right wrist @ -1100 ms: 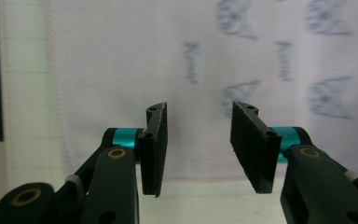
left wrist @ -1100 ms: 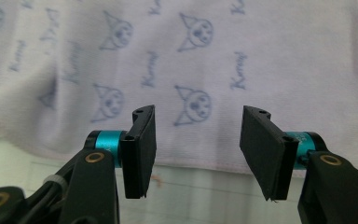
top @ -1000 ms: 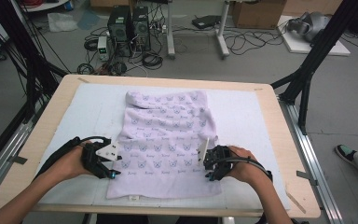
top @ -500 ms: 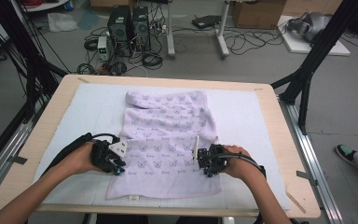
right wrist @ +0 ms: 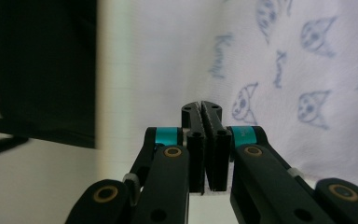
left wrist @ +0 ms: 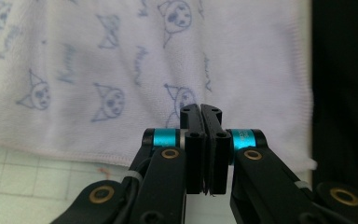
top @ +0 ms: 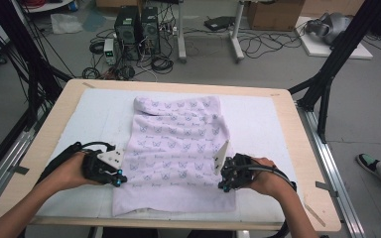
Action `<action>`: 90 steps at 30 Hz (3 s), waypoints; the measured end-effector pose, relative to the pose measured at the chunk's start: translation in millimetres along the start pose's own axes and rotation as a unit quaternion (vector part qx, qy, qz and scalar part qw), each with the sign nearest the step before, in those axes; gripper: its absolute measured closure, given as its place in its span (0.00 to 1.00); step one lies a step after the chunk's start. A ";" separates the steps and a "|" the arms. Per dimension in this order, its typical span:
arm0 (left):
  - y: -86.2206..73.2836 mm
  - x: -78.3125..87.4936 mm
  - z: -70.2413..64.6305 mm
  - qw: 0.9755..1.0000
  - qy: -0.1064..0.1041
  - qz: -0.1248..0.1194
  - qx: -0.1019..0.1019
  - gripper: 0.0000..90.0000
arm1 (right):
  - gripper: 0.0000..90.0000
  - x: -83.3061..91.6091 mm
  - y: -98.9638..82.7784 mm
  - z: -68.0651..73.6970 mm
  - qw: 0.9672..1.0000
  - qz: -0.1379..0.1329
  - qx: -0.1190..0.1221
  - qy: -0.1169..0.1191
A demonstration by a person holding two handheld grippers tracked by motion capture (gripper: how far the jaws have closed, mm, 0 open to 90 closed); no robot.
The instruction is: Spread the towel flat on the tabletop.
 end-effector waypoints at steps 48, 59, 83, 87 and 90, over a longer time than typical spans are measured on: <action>6.6 -50.3 2.0 0.997 0.020 0.076 -0.013 0.98 | 0.97 -41.0 6.9 -18.4 0.994 0.093 -0.027 -0.042; 7.6 24.5 -2.3 0.998 0.054 -0.025 0.016 0.98 | 0.97 20.9 -5.1 11.8 0.998 -0.032 0.000 -0.047; 10.2 82.3 -34.2 0.994 0.024 -0.106 0.003 0.98 | 0.97 55.1 -16.5 55.7 0.977 -0.182 0.096 0.051; 5.7 68.4 -42.6 0.996 -0.019 -0.086 -0.005 0.98 | 0.97 46.3 -12.5 55.2 0.980 -0.161 0.095 0.065; 6.3 64.2 -50.1 0.993 -0.054 -0.100 -0.025 0.98 | 0.97 36.0 -10.7 57.3 0.978 -0.148 0.110 0.095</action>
Point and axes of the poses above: each handheld gripper's, and its own axes: x roughly backward along the jaws, y roughly out of its top, z roughly to its left, the point moved 1 cm from there along -x, roughly forward along the jaws, and after that the axes turned 13 degrees about y, right-handed, at the moved point
